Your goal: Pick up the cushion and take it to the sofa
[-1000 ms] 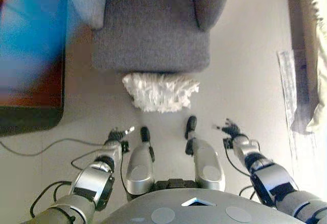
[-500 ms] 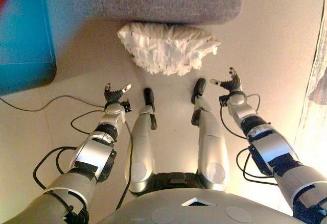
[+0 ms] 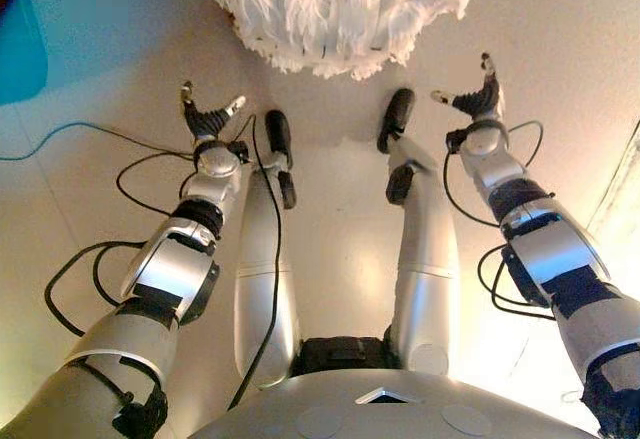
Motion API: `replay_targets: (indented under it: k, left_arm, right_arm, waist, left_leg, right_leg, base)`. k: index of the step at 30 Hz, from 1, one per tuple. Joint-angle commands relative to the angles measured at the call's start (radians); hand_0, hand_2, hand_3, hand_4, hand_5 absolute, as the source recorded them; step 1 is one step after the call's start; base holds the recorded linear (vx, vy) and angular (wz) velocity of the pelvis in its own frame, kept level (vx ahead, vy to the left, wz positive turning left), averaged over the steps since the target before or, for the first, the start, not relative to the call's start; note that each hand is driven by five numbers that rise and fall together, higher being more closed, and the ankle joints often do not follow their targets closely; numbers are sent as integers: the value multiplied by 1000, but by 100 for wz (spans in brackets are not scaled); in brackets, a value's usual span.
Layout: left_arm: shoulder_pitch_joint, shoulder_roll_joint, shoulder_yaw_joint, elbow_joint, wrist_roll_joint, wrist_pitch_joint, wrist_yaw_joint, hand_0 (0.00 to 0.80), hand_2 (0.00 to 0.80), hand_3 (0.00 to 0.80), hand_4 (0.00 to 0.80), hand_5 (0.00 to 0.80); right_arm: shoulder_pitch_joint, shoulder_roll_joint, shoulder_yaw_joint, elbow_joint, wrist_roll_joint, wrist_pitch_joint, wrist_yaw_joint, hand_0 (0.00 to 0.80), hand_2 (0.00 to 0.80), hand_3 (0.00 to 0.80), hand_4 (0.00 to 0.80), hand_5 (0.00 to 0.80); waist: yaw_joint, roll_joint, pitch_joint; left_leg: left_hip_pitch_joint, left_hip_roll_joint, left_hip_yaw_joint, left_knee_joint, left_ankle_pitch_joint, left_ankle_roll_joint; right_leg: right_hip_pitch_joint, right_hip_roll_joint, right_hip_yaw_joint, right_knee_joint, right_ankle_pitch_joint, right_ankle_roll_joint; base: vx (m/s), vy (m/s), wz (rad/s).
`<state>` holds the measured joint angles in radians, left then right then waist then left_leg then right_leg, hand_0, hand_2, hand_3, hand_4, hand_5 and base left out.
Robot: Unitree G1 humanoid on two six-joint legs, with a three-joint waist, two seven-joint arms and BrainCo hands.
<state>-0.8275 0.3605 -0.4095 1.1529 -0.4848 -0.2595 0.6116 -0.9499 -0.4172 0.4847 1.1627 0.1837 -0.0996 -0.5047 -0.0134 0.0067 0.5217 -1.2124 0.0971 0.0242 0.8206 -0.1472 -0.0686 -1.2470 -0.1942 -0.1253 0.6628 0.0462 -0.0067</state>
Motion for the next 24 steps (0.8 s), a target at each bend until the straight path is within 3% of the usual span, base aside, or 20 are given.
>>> replay_targets:
  k: [1, 5, 6, 8, 11, 12, 13, 14, 18, 20, 21, 22, 23, 24]
  left_arm:
    - [-8, 16, 41, -14, 3, -99, 32, 0, 0, 0, 0, 0]
    - [-61, 47, 29, -41, 22, -114, 22, 0, 0, 0, 0, 0]
    - [-79, 55, 27, -44, 20, -113, 23, 0, 0, 0, 0, 0]
    - [-100, 92, 27, -25, -35, -89, -17, 0, 0, 0, 0, 0]
    - [-109, 162, 37, -1, -108, -196, -114, 0, 0, 0, 0, 0]
    - [-106, 170, 39, -14, -116, -216, -121, 0, 0, 0, 0, 0]
    - [-108, 160, 41, -19, -117, -243, -125, 0, 0, 0, 0, 0]
    - [-114, 161, 40, -48, -110, -251, -111, 0, 0, 0, 0, 0]
    - [-159, 210, 47, -156, -99, -227, -94, 0, 0, 0, 0, 0]
    - [-197, 238, 42, -168, -120, -240, -160, 0, 0, 0, 0, 0]
    - [-211, 246, 35, -171, -123, -236, -180, 0, 0, 0, 0, 0]
    - [-224, 255, 24, -169, -129, -233, -202, 0, 0, 0, 0, 0]
    - [-242, 266, 1, -162, -143, -232, -223, 0, 0, 0, 0, 0]
    - [-256, 273, -7, -171, -144, -216, -234, 0, 0, 0, 0, 0]
  right_arm:
    - [-18, -70, 33, -35, -45, -50, -87, 0, 0, 0, 0, 0]
    - [-82, -96, 47, -42, -43, -81, -103, 0, 0, 0, 0, 0]
    - [-102, -101, 52, -44, -43, -83, -99, 0, 0, 0, 0, 0]
    - [-130, -116, 80, -41, -25, -100, -80, 0, 0, 0, 0, 0]
    - [-162, -159, 102, -54, -5, -169, -61, 0, 0, 0, 0, 0]
    - [-166, -168, 104, -67, 82, -161, -28, 0, 0, 0, 0, 0]
    - [-173, -140, 84, -55, -77, -185, -104, 0, 0, 0, 0, 0]
    - [-167, -156, 93, -90, -77, -197, -103, 0, 0, 0, 0, 0]
    - [-181, -206, 116, -197, -63, -189, -83, 0, 0, 0, 0, 0]
    - [-200, -226, 130, -222, -35, -212, -39, 0, 0, 0, 0, 0]
    - [-203, -230, 130, -222, 61, -145, 11, 0, 0, 0, 0, 0]
    - [-191, -235, 108, -207, 29, -262, 44, 0, 0, 0, 0, 0]
    - [-179, -243, 109, -214, 39, -288, 65, 0, 0, 0, 0, 0]
    - [-181, -248, 115, -223, 58, -236, 79, 0, 0, 0, 0, 0]
  waist:
    - [-7, 47, -2]
    - [-11, 52, -2]
    - [-13, 52, -2]
    - [-14, 56, -2]
    - [-18, 69, -2]
    - [-19, 71, -2]
    - [-17, 78, -2]
    - [-20, 81, -2]
    - [-27, 76, -2]
    - [-30, 67, -2]
    - [-32, 64, -2]
    - [-33, 59, -2]
    - [-37, 52, -2]
    - [-39, 50, -2]
  left_leg:
    - [-95, -36, 55, 8, 6, 47]
    - [-188, -29, 55, 100, -25, 46]
    - [-222, -27, 61, 105, -3, 55]
    - [-237, -22, 54, 138, -35, 46]
    - [-301, -15, 61, 179, -26, 45]
    - [-309, -14, 63, 183, -29, 43]
    - [-317, -14, 66, 186, -33, 41]
    - [-329, -12, 68, 192, -36, 38]
    - [-356, -7, 71, 204, -37, 39]
    - [-357, -1, 76, 212, -40, 38]
    - [-357, 0, 77, 214, -40, 37]
    - [-357, 2, 77, 215, -40, 34]
    - [-357, 1, 79, 215, -44, 36]
    - [-357, 1, 80, 214, -46, 40]
  right_leg:
    - [-56, 18, 32, 154, -121, 40]
    - [-146, 16, 43, 240, -138, 44]
    - [-178, 12, 42, 242, -118, 35]
    - [-194, 9, 51, 280, -148, 43]
    - [-262, -1, 60, 311, -137, 36]
    - [-270, -1, 62, 314, -138, 37]
    - [-275, 2, 65, 314, -142, 37]
    - [-286, 4, 69, 317, -140, 41]
    - [-314, -3, 74, 327, -142, 40]
    - [-321, -7, 79, 341, -147, 37]
    - [-322, -7, 81, 345, -148, 36]
    - [-322, -5, 84, 349, -148, 36]
    - [-322, -4, 87, 349, -150, 38]
    - [-323, -5, 86, 343, -150, 39]
  base:
    - [-3, 25, -5]
    - [-23, 18, -4]
    - [-75, 19, -4]
    - [36, 7, -2]
    - [-5, 32, -4]
    - [-47, 47, -7]
    - [7, 46, -4]
    - [4, 39, 0]
    - [4, -1, 1]
    - [37, -5, 5]
    - [30, -1, 4]
    - [0, 0, 0]
    - [24, 5, -5]
    - [21, -2, -9]
